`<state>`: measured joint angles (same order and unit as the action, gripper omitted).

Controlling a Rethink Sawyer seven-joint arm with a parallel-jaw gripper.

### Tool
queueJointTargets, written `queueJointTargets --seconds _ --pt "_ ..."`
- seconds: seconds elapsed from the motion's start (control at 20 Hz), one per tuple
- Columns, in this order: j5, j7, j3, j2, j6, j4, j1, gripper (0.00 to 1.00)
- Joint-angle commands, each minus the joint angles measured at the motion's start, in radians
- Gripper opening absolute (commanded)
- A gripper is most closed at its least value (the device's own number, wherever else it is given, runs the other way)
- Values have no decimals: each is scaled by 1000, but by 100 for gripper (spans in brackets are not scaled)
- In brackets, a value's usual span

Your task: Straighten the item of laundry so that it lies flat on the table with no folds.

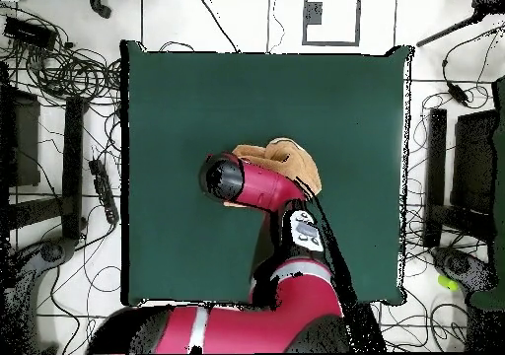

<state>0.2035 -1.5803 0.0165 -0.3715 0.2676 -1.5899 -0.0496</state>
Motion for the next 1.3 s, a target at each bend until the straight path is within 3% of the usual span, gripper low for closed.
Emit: queueJointTargets --seconds 0.05,0.35,0.65,1.3 --pt "133 -343 -57 -9 113 -11 119 0" --pt "162 -328 -151 -81 1 -151 86 0" --pt "76 -293 -288 -127 -162 -306 -28 0" --pt "22 -267 -326 -131 -230 -360 -73 0"
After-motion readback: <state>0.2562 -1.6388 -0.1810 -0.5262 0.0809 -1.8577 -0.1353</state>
